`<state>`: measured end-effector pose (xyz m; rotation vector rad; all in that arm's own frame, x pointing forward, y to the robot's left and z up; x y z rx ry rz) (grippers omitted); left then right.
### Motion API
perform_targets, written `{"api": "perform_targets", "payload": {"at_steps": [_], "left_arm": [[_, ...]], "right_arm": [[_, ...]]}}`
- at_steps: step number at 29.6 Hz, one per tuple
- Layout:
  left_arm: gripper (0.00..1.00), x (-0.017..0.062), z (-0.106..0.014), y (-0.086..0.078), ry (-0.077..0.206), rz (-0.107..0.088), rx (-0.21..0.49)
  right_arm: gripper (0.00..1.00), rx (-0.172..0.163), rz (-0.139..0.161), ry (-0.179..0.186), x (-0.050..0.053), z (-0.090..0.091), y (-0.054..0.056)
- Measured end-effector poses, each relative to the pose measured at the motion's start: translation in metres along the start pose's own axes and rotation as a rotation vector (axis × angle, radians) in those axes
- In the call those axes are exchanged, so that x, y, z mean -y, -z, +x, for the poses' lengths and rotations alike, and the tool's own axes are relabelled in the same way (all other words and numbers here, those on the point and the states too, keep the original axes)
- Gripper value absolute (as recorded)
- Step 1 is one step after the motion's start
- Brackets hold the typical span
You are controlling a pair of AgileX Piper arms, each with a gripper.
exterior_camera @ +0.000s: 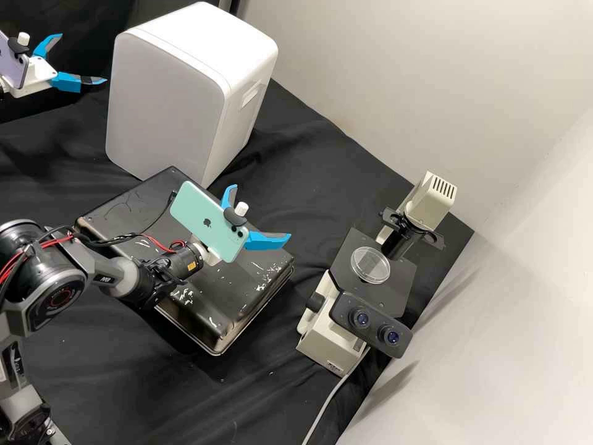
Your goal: Place the petri dish on the bench
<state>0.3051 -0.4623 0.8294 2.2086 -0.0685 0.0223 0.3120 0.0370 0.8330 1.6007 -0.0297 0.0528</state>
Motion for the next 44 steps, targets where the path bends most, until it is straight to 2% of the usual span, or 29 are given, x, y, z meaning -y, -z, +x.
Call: {"api": "perform_targets", "payload": {"at_steps": [13,15,17,19,21,23,24,25,26,28,29,33,36,39,41,43,44], "left_arm": [[1.0,0.0001,0.0,-0.001,0.001,0.005,0.007],[1.0,0.0003,0.0,-0.002,0.003,-0.001,0.019],[1.0,-0.0001,-0.001,-0.005,0.005,-0.017,0.048],[1.0,-0.0027,-0.003,-0.009,0.003,-0.056,0.083],[1.0,-0.0049,-0.007,-0.014,0.004,-0.086,0.116],[1.0,-0.0077,-0.013,-0.021,0.001,-0.105,0.15],[1.0,-0.0089,-0.017,-0.025,0.0,-0.106,0.171],[1.0,-0.0086,-0.021,-0.027,0.001,-0.105,0.19],[1.0,-0.009,-0.028,-0.032,-0.01,-0.088,0.231],[1.0,-0.0071,-0.038,-0.037,-0.014,-0.068,0.286],[1.0,-0.0061,-0.047,-0.04,-0.026,-0.059,0.328],[1.0,0.0042,-0.072,-0.049,-0.027,-0.051,0.426],[1.0,0.0098,-0.088,-0.055,-0.003,-0.049,0.474],[1.0,0.0181,-0.111,-0.063,0.038,-0.045,0.538],[1.0,0.0205,-0.122,-0.067,0.046,-0.026,0.577],[1.0,0.0237,-0.135,-0.071,0.055,0.001,0.624],[1.0,0.0244,-0.139,-0.072,0.057,0.005,0.644]], "right_arm": [[1.0,0.0,0.0,0.0,0.0,0.0,0.0],[1.0,0.0,0.0,0.0,0.0,0.0,0.0],[1.0,0.0,0.0,0.0,0.0,0.0,0.0],[1.0,0.0,0.0,0.0,0.0,0.0,0.0],[1.0,0.0,0.0,0.0,0.0,0.0,0.0],[1.0,0.0,0.0,0.0,0.0,0.0,0.0],[1.0,0.0,0.0,0.0,0.0,0.0,0.0],[1.0,0.0,0.0,0.0,0.0,0.0,0.0],[1.0,0.0,0.0,0.0,0.0,0.0,0.0],[1.0,0.0,0.0,0.0,0.0,0.0,0.0],[1.0,0.0,0.0,0.0,0.0,0.0,0.0],[1.0,0.0,0.0,0.0,0.0,0.0,0.0],[1.0,0.0,0.0,0.0,0.0,0.0,0.0],[1.0,0.0,0.0,0.0,0.0,0.0,0.0],[1.0,0.0,0.0,0.0,0.0,0.0,0.0],[1.0,0.0,0.0,0.0,0.0,0.0,0.0],[1.0,0.0,0.0,0.0,0.0,0.0,0.0]]}}
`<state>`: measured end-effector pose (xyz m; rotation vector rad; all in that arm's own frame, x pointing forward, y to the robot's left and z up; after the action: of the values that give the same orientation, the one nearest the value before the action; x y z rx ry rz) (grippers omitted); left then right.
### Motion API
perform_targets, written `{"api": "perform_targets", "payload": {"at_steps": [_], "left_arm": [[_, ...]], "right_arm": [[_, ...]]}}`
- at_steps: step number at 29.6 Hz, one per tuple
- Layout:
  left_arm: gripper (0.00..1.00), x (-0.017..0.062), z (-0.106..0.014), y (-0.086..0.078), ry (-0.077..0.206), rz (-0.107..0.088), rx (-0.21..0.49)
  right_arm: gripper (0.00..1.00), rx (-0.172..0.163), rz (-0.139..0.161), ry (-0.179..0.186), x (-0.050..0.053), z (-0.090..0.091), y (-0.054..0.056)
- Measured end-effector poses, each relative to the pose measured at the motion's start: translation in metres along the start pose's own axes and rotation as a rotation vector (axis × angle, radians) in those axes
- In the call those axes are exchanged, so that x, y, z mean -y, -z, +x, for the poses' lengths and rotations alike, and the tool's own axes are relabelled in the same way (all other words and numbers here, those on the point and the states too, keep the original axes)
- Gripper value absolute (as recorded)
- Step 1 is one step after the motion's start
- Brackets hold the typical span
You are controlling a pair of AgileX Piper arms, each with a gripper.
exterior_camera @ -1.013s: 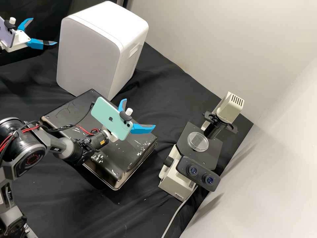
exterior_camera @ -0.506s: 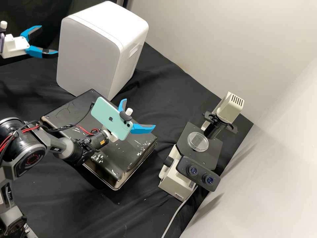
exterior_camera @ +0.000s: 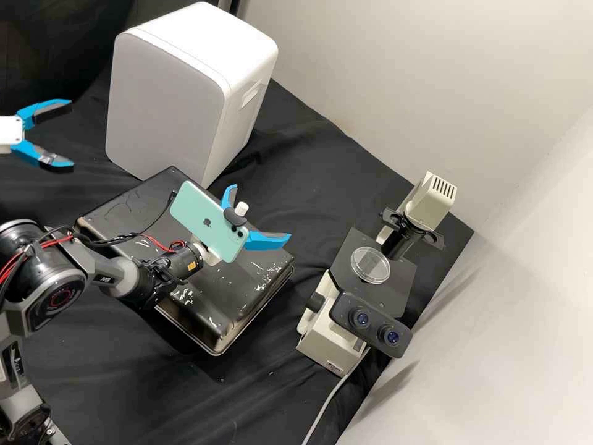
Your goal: Place the petri dish on the bench
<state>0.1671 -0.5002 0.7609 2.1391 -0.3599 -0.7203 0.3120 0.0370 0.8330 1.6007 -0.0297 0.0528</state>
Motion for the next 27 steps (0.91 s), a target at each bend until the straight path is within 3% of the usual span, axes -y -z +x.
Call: {"api": "perform_targets", "payload": {"at_steps": [6,7,10,15,20,22,27], "left_arm": [[1.0,0.0051,-0.011,-0.019,0.018,0.002,0.091],[1.0,0.005,-0.012,-0.023,0.015,0.021,0.115],[1.0,0.0037,-0.013,-0.029,0.004,0.041,0.15],[1.0,0.0026,-0.014,-0.037,-0.002,0.064,0.213],[1.0,0.0029,-0.015,-0.039,0.001,0.071,0.236],[1.0,0.003,-0.015,-0.04,0.004,0.059,0.239],[1.0,0.0043,-0.015,-0.038,0.025,-0.014,0.244]], "right_arm": [[1.0,0.0,0.0,0.0,0.0,0.0,0.0],[1.0,0.0,0.0,0.0,0.0,0.0,0.0],[1.0,0.0,0.0,0.0,0.0,0.0,0.0],[1.0,0.0,0.0,0.0,0.0,0.0,0.0],[1.0,0.0,0.0,0.0,0.0,0.0,0.0],[1.0,0.0,0.0,0.0,0.0,0.0,0.0],[1.0,0.0,0.0,0.0,0.0,0.0,0.0]]}}
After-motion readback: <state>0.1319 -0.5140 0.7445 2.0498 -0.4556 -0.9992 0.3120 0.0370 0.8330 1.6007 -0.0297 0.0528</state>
